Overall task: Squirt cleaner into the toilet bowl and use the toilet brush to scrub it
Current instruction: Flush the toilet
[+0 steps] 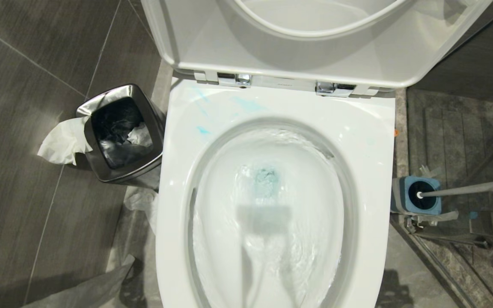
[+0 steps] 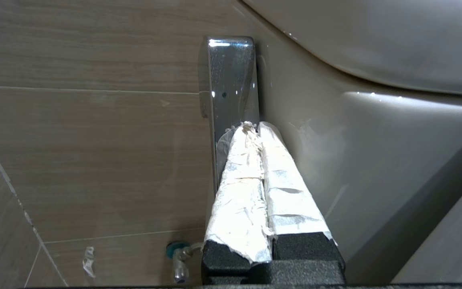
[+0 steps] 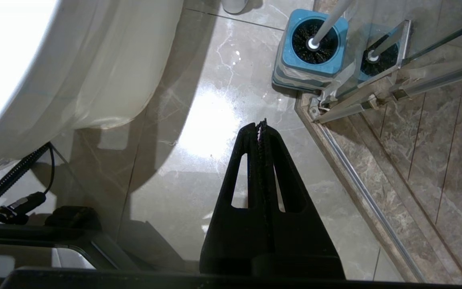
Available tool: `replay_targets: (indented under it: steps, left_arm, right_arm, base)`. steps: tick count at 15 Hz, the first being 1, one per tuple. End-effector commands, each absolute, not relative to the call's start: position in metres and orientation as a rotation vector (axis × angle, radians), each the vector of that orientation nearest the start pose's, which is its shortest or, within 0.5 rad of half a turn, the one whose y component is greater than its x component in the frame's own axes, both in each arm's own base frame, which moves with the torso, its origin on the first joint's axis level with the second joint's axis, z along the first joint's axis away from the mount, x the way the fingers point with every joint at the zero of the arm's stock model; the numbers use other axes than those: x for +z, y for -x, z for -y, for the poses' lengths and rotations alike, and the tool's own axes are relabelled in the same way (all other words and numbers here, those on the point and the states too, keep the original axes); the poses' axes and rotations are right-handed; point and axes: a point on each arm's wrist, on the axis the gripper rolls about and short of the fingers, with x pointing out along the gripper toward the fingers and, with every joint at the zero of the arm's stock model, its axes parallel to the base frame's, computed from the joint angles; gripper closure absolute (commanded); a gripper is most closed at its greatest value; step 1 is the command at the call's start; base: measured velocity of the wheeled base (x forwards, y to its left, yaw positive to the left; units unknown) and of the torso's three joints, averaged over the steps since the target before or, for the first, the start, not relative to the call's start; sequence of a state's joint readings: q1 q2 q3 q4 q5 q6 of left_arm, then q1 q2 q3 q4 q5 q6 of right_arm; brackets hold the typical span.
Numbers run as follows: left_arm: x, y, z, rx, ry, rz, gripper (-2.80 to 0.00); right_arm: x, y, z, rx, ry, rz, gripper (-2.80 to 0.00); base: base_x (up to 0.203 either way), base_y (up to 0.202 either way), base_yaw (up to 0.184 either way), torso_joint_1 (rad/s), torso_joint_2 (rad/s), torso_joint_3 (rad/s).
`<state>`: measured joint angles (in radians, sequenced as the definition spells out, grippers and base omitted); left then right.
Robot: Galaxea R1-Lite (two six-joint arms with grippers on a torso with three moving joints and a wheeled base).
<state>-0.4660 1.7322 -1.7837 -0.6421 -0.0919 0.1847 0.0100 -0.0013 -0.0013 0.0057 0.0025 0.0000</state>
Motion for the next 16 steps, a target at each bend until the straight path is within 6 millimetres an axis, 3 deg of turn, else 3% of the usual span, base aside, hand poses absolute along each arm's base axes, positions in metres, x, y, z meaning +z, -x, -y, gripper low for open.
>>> replay_targets:
  steps: [1, 4, 11, 16]
  left_arm:
    - [0.451, -0.254, 0.131, -0.466, -0.045, 0.753, 0.0]
    - [0.455, -0.231, 0.119, -0.447, -0.064, 0.739, 0.0]
    - [0.488, -0.163, 0.084, -0.406, -0.067, 0.861, 0.0]
    - [0.497, -0.131, 0.067, -0.386, -0.076, 0.892, 0.0]
  right_arm:
    - [0.075, 0.023, 0.0, 0.014, 0.0, -0.005, 0.0]
    - [0.075, 0.023, 0.0, 0.014, 0.0, -0.005, 0.0]
    - [0.075, 0.023, 0.0, 0.014, 0.0, -0.005, 0.0]
    - [0.075, 0.023, 0.0, 0.014, 0.0, -0.005, 0.0]
  base:
    - [0.0, 0.0, 0.0, 0.0, 0.0, 0.0]
    - [0.0, 0.0, 0.0, 0.0, 0.0, 0.0]
    - [0.0, 0.0, 0.0, 0.0, 0.0, 0.0]
    - [0.0, 0.0, 0.0, 0.0, 0.0, 0.0]
